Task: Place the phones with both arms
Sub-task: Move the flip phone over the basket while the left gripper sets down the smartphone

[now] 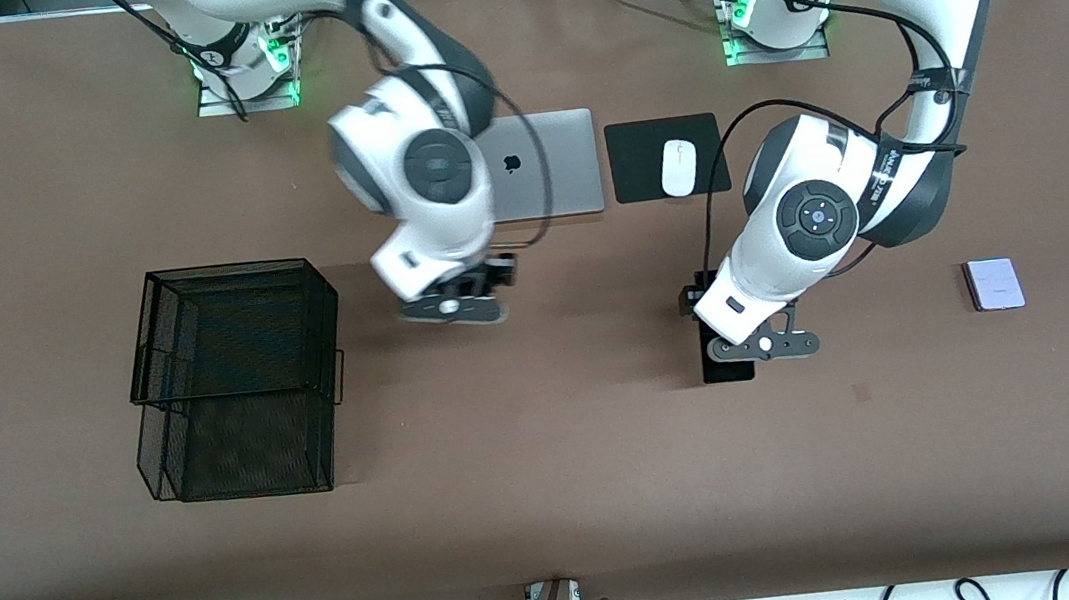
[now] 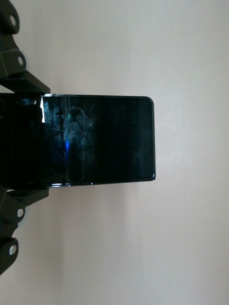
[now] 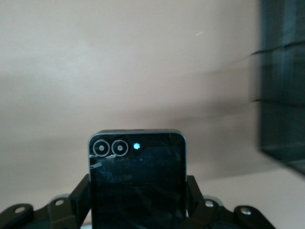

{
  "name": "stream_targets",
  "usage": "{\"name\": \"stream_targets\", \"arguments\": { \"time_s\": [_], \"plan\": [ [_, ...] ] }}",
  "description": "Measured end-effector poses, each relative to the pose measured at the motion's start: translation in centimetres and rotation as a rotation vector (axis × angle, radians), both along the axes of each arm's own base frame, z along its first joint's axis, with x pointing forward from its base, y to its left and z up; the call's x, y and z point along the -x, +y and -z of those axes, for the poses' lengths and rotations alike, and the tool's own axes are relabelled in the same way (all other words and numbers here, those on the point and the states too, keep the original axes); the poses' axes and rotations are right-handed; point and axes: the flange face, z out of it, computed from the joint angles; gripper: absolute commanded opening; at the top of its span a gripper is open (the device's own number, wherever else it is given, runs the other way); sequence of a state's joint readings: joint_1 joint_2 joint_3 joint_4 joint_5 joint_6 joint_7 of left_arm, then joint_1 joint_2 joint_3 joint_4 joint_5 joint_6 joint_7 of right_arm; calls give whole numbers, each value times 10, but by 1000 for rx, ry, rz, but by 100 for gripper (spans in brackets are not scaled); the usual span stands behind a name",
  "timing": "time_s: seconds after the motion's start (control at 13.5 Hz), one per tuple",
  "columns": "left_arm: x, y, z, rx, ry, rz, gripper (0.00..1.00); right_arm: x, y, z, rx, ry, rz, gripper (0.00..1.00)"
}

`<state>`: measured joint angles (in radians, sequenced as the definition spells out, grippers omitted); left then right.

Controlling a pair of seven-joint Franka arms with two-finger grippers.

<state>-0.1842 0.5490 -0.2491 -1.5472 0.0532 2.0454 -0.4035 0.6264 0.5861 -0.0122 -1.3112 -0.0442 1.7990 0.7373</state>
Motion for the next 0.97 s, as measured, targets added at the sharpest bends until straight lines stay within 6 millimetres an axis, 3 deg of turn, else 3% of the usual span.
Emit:
{"name": "stream_targets", "arguments": {
  "time_s": [0.22,0.52,0.59,0.67,0.82,0.97],
  "plan": [
    [14,-52,14,87,-9,-11,22,-36,-103,-36,3,51,-78,16],
    [72,-175,86,149,-41,-94,27,-61,-265,-44,-15,98,-187,16],
    [86,-195,105,164,-46,-97,67,-62,-301,-39,-26,95,-203,16],
    [96,-208,121,174,-47,-99,100,-61,-333,-30,-28,85,-212,16],
    [107,-222,139,193,-53,-136,100,-52,-374,0,-38,64,-199,16],
    [103,-222,136,203,-62,-167,100,-42,-391,36,-60,66,-176,17]
  ]
}}
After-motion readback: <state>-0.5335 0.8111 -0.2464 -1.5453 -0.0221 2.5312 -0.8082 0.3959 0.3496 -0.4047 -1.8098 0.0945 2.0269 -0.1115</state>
